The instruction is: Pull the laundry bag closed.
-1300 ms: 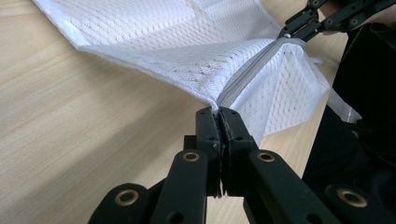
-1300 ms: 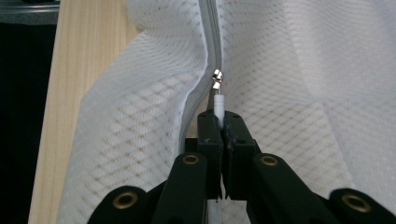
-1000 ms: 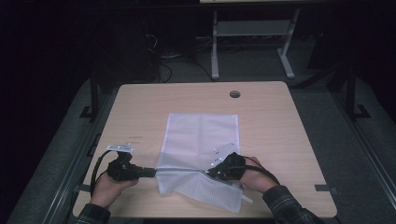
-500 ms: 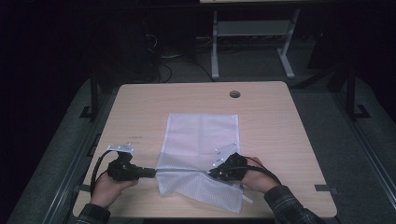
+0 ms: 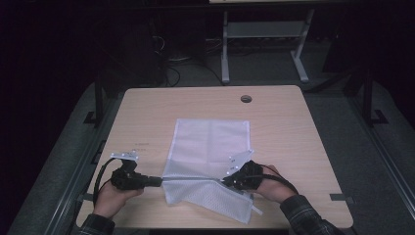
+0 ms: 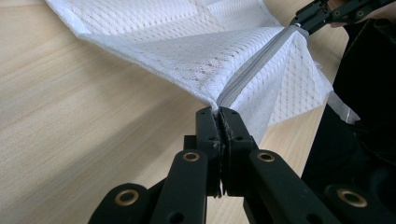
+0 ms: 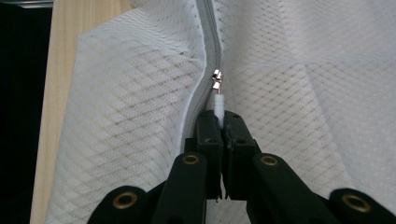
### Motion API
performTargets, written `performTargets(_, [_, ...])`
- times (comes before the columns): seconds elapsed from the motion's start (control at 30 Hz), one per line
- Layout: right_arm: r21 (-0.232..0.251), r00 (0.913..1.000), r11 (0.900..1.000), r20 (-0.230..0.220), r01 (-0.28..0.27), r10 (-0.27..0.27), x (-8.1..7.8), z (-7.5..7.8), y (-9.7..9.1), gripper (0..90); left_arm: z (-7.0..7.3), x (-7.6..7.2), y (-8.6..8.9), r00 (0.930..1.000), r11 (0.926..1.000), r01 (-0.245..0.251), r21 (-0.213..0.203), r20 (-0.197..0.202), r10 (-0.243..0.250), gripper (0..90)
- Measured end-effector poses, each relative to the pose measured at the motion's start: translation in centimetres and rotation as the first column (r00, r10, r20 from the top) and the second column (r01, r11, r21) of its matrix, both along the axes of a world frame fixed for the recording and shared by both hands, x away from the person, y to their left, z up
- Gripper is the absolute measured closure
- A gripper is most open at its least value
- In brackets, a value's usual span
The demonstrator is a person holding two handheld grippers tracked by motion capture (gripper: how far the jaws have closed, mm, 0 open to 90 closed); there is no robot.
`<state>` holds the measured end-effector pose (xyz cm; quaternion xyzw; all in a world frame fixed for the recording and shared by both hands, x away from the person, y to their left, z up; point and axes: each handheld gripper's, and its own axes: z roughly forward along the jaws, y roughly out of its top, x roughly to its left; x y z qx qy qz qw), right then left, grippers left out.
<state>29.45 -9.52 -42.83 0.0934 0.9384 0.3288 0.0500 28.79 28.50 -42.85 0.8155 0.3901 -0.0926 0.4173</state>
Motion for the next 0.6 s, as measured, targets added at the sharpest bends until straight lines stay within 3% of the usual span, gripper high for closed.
performTargets(0.6, [-0.005,0.9994,0.9993,0.001,0.036,-0.036,-0.1,0.0,-2.1,86.7,0.0,0.0,-0.1,1.0,1.0,0.005,-0.002,-0.002,-0.005,87.6])
